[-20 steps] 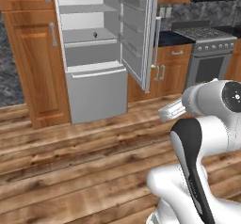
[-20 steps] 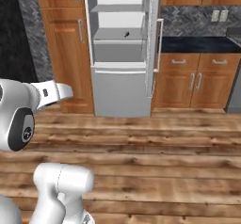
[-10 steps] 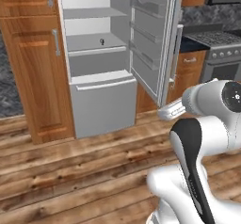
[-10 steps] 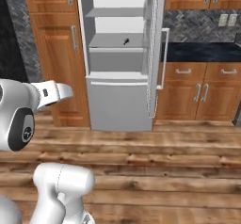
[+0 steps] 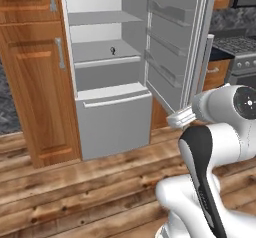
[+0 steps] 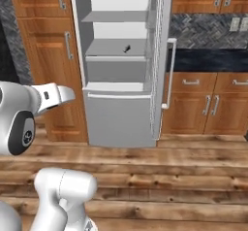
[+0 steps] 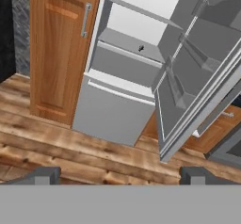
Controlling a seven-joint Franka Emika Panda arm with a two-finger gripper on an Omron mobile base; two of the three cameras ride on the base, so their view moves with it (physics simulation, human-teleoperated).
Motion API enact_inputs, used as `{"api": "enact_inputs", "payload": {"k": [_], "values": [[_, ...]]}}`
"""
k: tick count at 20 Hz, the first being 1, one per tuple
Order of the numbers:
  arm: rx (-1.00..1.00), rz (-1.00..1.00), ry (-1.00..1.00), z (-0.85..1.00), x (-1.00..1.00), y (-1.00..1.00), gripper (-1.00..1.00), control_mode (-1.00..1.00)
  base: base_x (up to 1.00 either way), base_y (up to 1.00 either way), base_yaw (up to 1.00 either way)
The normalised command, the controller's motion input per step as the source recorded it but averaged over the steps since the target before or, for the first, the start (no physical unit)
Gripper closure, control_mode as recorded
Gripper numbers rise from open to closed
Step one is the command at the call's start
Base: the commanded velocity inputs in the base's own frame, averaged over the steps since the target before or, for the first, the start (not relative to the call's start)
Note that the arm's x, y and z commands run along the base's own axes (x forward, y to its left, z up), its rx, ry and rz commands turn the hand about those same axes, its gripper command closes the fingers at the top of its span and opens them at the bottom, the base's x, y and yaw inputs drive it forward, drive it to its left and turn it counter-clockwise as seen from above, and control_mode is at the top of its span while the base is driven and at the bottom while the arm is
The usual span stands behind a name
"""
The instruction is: Take the cheese, fish, and sweet potato from the fridge and place them on the plate on the dining counter to create an appetizer plate.
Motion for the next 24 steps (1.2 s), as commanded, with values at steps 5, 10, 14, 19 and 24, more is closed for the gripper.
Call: {"api": "enact_inputs", "payload": {"k": [5,10,14,19,24], "values": [[0.0,0.0,0.0,0.0,0.0,0.0,-1.0,1.0,0.41,-0.46,0.0],[0.0,0.0,0.0,0.0,0.0,0.0,-1.0,1.0,0.46,-0.45,0.0],[0.0,0.0,0.0,0.0,0.0,0.0,-1.0,1.0,0.66,-0.13,0.0],[0.0,0.0,0.0,0.0,0.0,0.0,-1.0,1.0,0.84,0.08,0.0],[0.0,0.0,0.0,0.0,0.0,0.0,-1.0,1.0,0.92,0.28,0.0]]}}
